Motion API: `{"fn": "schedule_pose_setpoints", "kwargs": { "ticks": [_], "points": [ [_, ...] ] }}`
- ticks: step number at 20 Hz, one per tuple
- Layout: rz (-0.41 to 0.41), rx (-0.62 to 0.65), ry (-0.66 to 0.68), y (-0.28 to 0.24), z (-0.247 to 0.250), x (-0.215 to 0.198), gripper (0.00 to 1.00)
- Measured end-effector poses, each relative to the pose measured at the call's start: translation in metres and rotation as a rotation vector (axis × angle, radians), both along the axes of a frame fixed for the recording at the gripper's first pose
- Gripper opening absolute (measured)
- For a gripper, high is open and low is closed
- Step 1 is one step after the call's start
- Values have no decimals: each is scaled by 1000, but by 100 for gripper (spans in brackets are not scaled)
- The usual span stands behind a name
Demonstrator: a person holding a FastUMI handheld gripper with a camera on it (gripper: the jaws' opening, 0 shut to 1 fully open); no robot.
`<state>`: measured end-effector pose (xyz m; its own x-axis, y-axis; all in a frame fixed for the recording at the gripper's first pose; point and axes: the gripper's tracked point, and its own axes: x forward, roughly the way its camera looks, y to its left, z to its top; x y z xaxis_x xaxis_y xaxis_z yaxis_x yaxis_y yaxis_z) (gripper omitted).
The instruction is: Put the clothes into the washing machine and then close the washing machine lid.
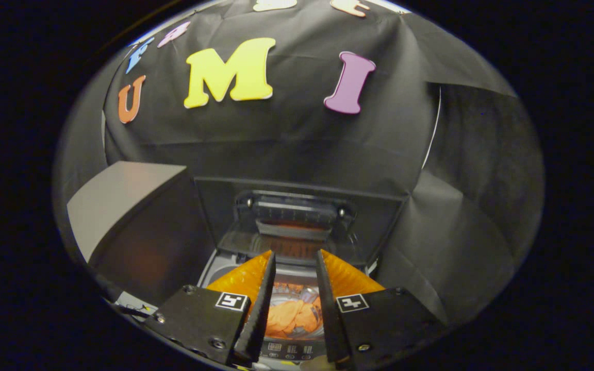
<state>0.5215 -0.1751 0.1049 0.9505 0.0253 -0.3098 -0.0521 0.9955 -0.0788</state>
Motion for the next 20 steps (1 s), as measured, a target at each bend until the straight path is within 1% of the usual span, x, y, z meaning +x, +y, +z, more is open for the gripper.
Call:
{"fn": "schedule_pose_setpoints", "kwargs": {
  "ticks": [4, 7, 10, 13, 17, 20],
  "points": [
    [-3, 26, -84, 5, 47, 12, 49],
    [10, -36, -170, 10, 86, 19, 49],
    [33, -68, -219, 17, 115, 13, 49],
    [43, -24, -222, 28, 130, 20, 50],
    [45, 15, -207, 44, 136, 54, 50],
    [35, 57, -173, 46, 134, 78, 50]
  ]
}}
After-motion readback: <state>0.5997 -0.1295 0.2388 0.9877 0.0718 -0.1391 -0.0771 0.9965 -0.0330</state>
